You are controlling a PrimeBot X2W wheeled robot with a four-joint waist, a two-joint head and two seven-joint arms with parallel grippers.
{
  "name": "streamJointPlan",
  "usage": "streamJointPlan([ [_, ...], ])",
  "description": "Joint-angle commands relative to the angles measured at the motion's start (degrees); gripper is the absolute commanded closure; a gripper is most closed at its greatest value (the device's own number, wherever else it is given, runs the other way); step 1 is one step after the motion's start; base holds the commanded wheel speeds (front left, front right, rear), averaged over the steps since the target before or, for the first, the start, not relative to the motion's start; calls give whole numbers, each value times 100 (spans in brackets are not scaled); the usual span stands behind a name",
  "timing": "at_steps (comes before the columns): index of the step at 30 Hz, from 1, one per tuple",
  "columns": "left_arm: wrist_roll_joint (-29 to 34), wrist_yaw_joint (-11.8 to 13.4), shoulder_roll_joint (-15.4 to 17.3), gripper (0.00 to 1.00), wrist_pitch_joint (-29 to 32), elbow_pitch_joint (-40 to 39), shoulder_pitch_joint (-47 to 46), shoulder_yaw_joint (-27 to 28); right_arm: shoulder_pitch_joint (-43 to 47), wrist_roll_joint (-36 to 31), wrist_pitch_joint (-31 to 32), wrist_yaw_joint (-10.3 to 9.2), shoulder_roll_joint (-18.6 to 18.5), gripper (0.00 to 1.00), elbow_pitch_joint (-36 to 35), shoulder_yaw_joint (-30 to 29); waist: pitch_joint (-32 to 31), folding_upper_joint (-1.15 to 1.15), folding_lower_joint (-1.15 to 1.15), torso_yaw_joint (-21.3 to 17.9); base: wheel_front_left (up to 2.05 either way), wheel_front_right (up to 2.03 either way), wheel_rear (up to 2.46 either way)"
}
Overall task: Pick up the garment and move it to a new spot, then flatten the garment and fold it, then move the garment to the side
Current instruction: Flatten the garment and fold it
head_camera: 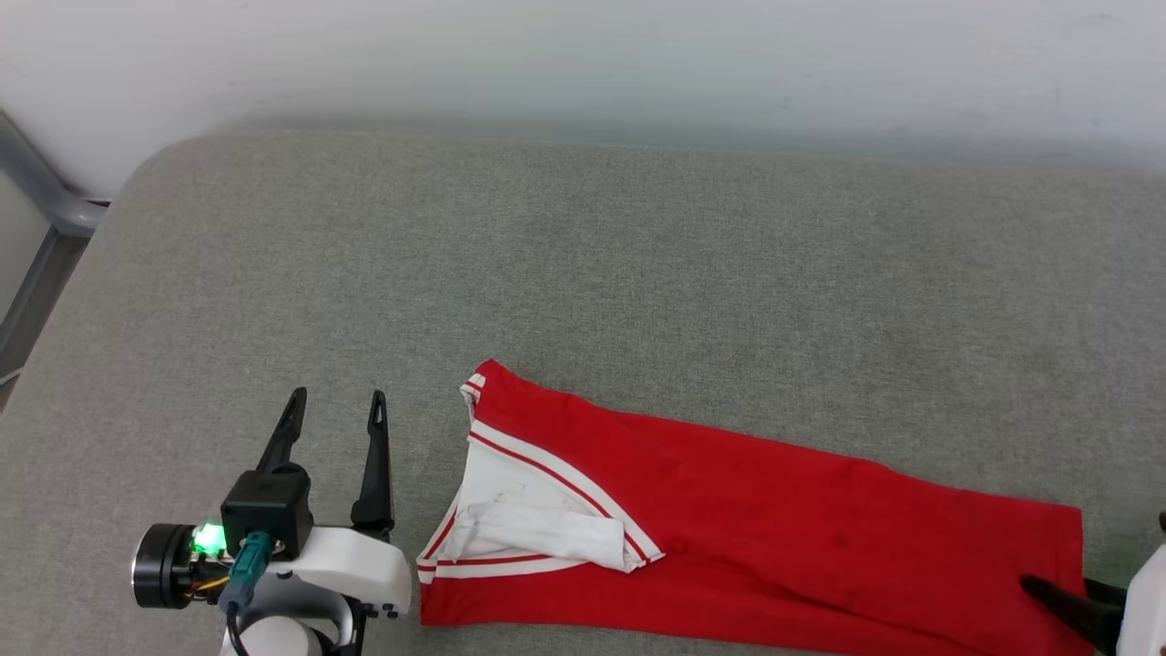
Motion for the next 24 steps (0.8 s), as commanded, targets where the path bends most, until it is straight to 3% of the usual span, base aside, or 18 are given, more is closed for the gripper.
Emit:
streamJointPlan([
  [1,174,-113,-153,0,-38,-7,151,164,-106,46,-49,-3,88,0,78,94,27,0,-1,37,0,0,0],
  [8,802,-478,-676,0,-28,27,523,739,-151,234,-198,-2,319,0,207,480,68,0,-1,116,0,0,0],
  [15,1259,-772,-1059,0,-28,121,762,1142,-195,294,-399,-1,313,0,300,808,30,0,-1,117,0,0,0],
  [16,1322,-819,-1109,0,-28,143,795,1191,-209,272,-449,-1,290,55,324,851,19,0,-1,113,0,0,0],
  [17,1372,-866,-1157,0,-28,154,817,1247,-223,249,-515,-1,270,100,356,869,8,0,-1,107,0,0,0],
  [24,1734,-1114,-1380,0,-28,216,981,1578,-282,343,-773,-7,-75,100,626,910,-136,0,-1,66,0,0,0],
])
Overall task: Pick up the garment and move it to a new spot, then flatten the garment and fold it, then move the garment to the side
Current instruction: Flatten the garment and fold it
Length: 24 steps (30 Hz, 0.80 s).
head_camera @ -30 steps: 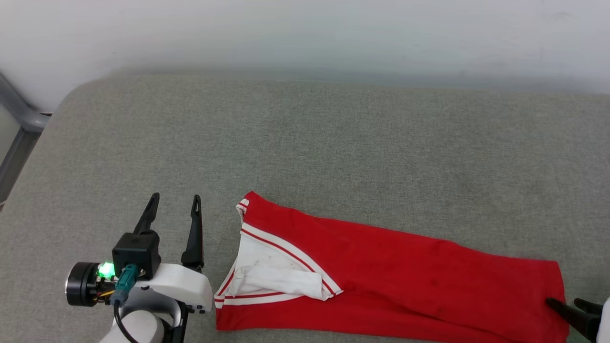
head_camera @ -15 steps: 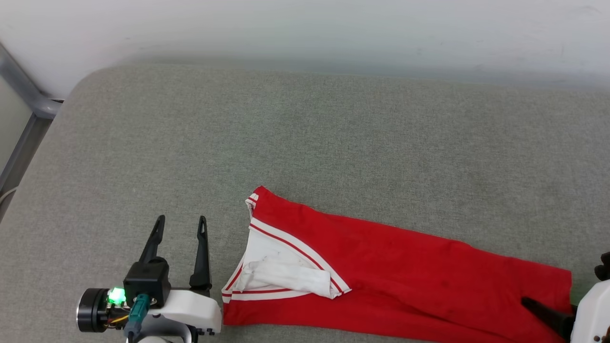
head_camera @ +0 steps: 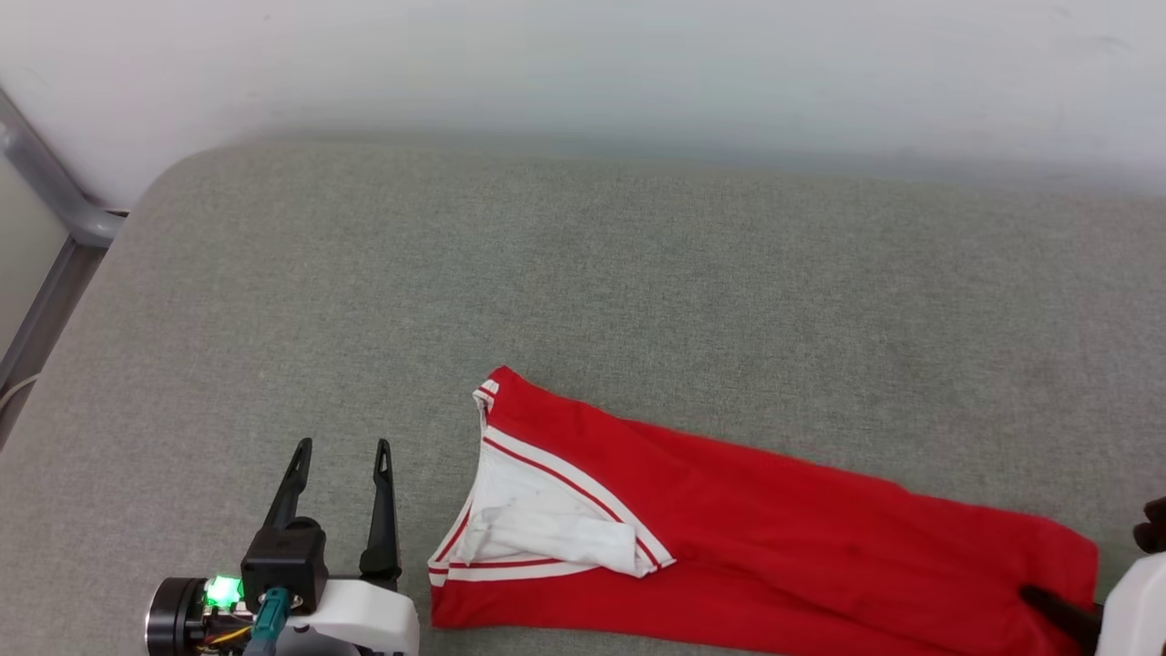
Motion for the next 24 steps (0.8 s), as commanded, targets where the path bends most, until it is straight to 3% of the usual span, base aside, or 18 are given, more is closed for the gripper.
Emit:
streamJointPlan([
  [1,63,-43,-22,0,-14,12,92,46,10,39,-30,-13,-117,100,98,13,-44,0,0,-14,0,0,0],
  [14,429,-353,-237,0,-14,-13,309,362,7,-5,-274,-11,-807,100,462,-233,-299,0,0,-110,0,0,0],
  [24,543,-487,-360,0,-14,-32,424,523,328,738,-115,-9,-617,100,-1037,-294,-409,0,0,-177,0,0,0],
])
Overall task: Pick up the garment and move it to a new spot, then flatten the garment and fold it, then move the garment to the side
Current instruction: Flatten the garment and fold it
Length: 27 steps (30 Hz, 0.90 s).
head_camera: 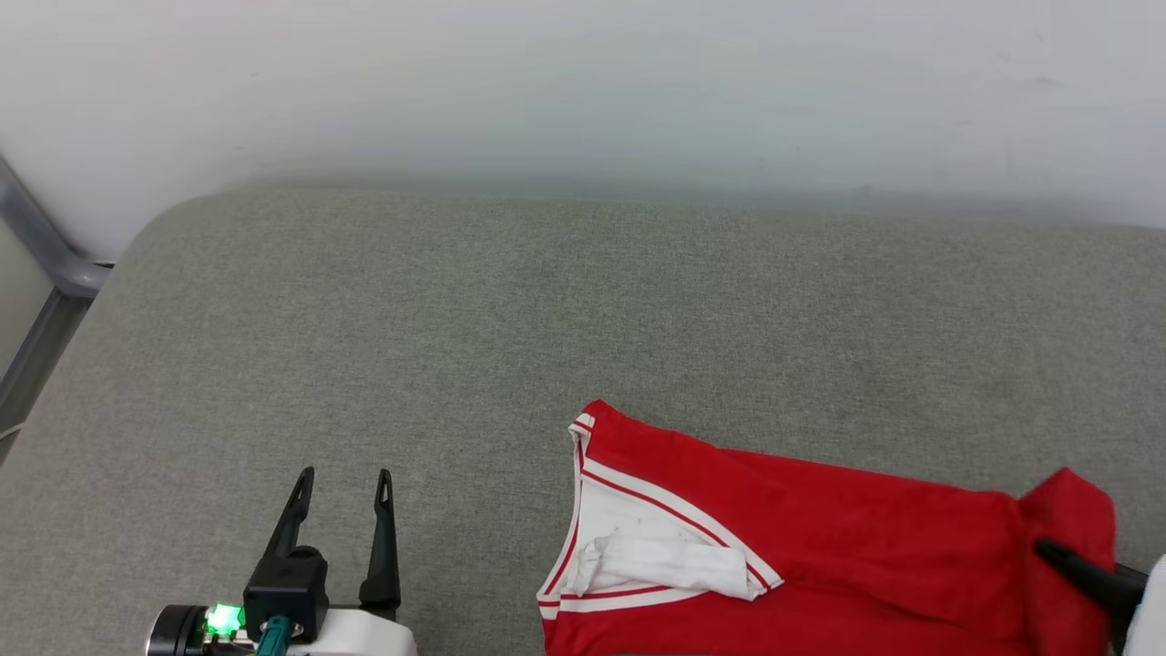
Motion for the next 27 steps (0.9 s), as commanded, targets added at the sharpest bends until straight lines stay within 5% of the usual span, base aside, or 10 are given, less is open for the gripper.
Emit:
streamJointPlan([
  [1,40,-14,-11,0,-14,-24,51,45,47,98,49,-5,83,100,-256,1,11,0,0,-1,0,0,0],
  [14,198,-142,-180,0,-14,-54,-209,39,-1063,-1075,720,-5,884,100,-1256,984,363,0,0,172,0,0,0],
  [27,270,-210,-320,0,-14,15,-424,30,-2951,-1818,948,-5,1836,100,-503,2831,628,0,0,302,0,0,0],
])
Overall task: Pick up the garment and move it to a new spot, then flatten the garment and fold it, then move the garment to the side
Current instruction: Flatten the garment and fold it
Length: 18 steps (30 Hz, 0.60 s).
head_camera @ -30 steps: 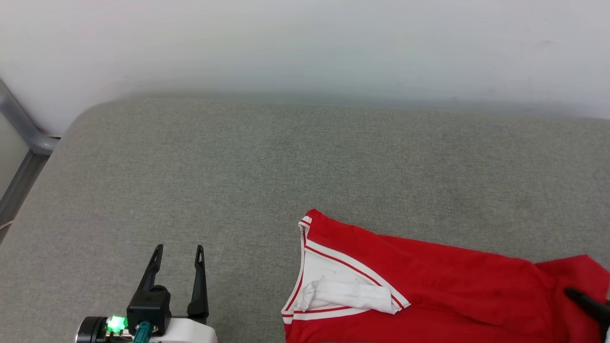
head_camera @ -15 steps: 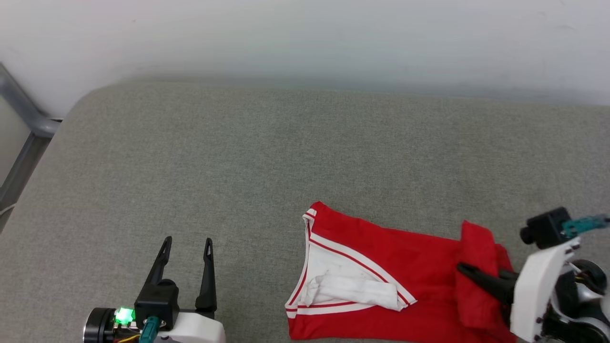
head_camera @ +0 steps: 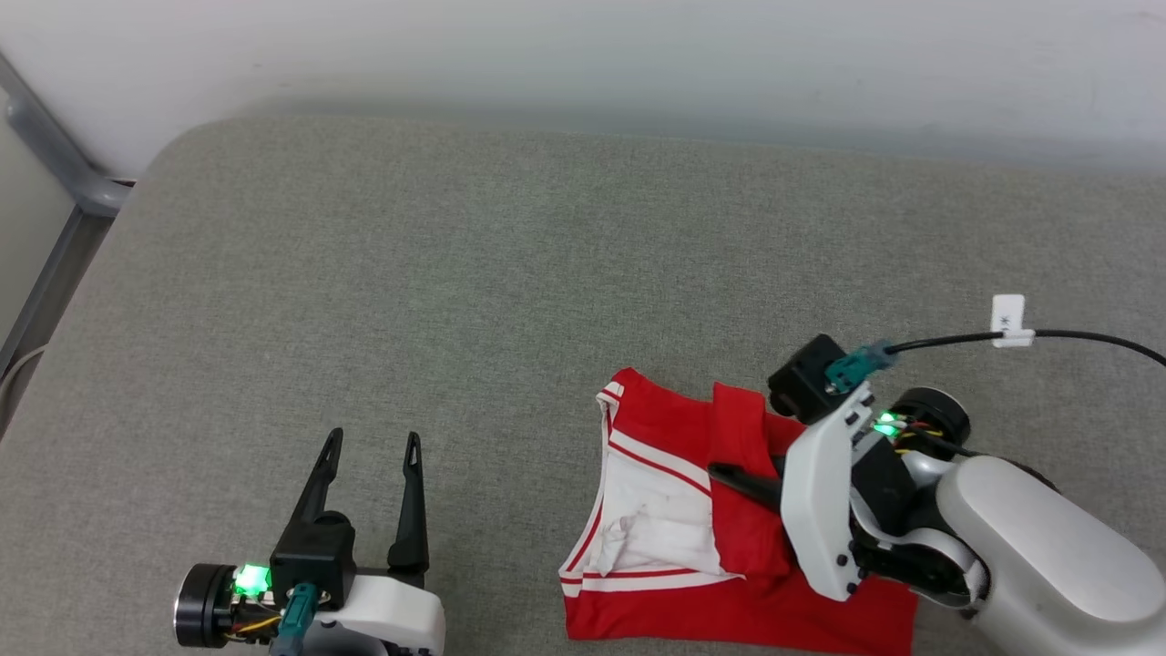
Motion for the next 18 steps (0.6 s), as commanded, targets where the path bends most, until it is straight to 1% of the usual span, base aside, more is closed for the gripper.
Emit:
streamJointPlan([
  [1,33,-28,-36,0,-14,16,-115,-25,-244,-64,-40,-5,140,100,194,208,35,0,-1,41,0,0,0],
  [5,38,-45,-56,0,-13,27,-168,-11,-615,-125,-60,-4,464,100,760,601,97,0,-1,82,0,0,0],
  [8,51,-69,-79,0,-13,35,-225,-28,-754,-139,-112,-4,640,100,1226,840,169,0,-1,137,0,0,0],
  [11,57,-81,-109,0,-14,49,-265,-45,-886,-298,-286,-5,745,100,1760,1017,230,0,-1,179,0,0,0],
  [12,57,-81,-109,0,-14,49,-265,-45,-886,-298,-286,-5,745,100,1760,1017,230,0,-1,179,0,0,0],
  [15,56,-79,-139,0,-14,57,-307,-50,-881,-295,-453,-5,875,100,2216,1184,264,0,-1,200,0,0,0],
  [18,56,-70,-157,0,-14,71,-306,-27,-900,-232,-670,-5,945,100,2434,1348,266,0,-1,177,0,0,0],
])
